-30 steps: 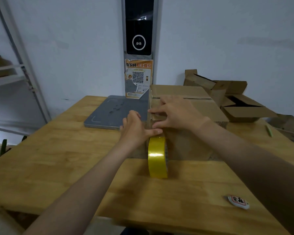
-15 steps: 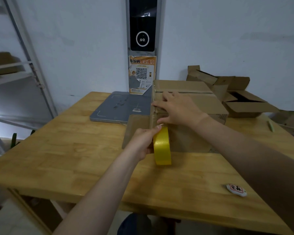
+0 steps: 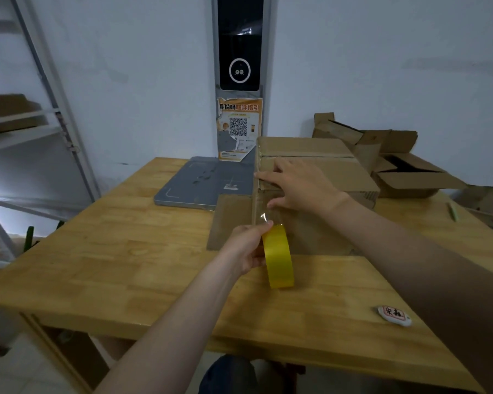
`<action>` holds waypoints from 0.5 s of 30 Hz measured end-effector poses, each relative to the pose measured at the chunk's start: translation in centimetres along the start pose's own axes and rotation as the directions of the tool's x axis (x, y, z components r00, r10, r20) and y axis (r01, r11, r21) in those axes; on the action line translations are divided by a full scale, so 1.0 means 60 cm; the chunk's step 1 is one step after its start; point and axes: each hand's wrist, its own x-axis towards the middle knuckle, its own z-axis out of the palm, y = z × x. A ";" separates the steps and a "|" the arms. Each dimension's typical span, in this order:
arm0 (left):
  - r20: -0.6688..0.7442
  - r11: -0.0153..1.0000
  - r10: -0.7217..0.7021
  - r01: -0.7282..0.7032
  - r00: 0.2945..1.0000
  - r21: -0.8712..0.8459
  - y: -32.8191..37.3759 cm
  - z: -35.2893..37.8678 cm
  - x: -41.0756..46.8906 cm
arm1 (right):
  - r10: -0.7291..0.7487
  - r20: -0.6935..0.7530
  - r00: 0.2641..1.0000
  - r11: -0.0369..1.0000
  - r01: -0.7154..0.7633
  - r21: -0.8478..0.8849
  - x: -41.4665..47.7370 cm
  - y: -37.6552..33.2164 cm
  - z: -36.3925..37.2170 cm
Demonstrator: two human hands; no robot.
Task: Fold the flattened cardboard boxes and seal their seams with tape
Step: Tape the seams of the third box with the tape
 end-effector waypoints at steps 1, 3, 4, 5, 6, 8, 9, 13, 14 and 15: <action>-0.004 1.000 0.014 -0.014 1.000 -0.001 0.000 0.002 -0.001 | 0.004 -0.006 1.000 0.999 -0.003 0.047 -0.008 0.000 -0.006; -0.033 0.999 0.043 -0.043 0.999 0.000 -0.001 0.007 -0.002 | 0.029 -0.057 0.998 0.993 -0.022 0.116 -0.038 0.004 -0.015; -0.057 0.998 0.059 -0.059 0.997 0.004 0.000 0.009 -0.001 | 0.038 -0.108 0.993 0.993 -0.025 0.118 -0.058 0.008 -0.017; -0.081 0.997 0.073 -0.072 0.994 0.019 -0.001 0.010 -0.001 | 0.039 -0.162 0.986 0.994 -0.021 0.105 -0.081 0.013 -0.017; -0.105 0.995 0.092 -0.088 0.990 0.040 -0.001 0.011 -0.002 | 0.036 -0.206 0.978 0.996 -0.017 0.093 -0.105 0.017 -0.013; -0.141 0.992 0.117 -0.109 0.983 0.059 -0.002 0.013 -0.003 | 0.035 -0.244 0.969 0.995 -0.010 0.102 -0.157 0.027 -0.004; -0.151 0.992 0.121 -0.113 0.981 0.061 -0.004 0.014 -0.003 | 0.040 -0.228 0.973 0.992 -0.012 0.123 -0.184 0.032 0.001; -0.199 0.988 0.155 -0.149 0.968 0.049 -0.009 0.022 -0.006 | 0.163 0.042 0.986 0.967 -0.168 0.192 -0.292 0.058 0.013; -0.207 0.986 0.168 -0.162 0.964 0.048 -0.012 0.025 -0.006 | 0.189 0.128 0.974 0.962 -0.209 0.174 -0.316 0.068 0.019; -0.217 0.984 0.179 -0.172 0.960 0.050 -0.014 0.027 -0.007 | 0.215 0.218 0.952 0.953 -0.253 0.164 -0.339 0.079 0.025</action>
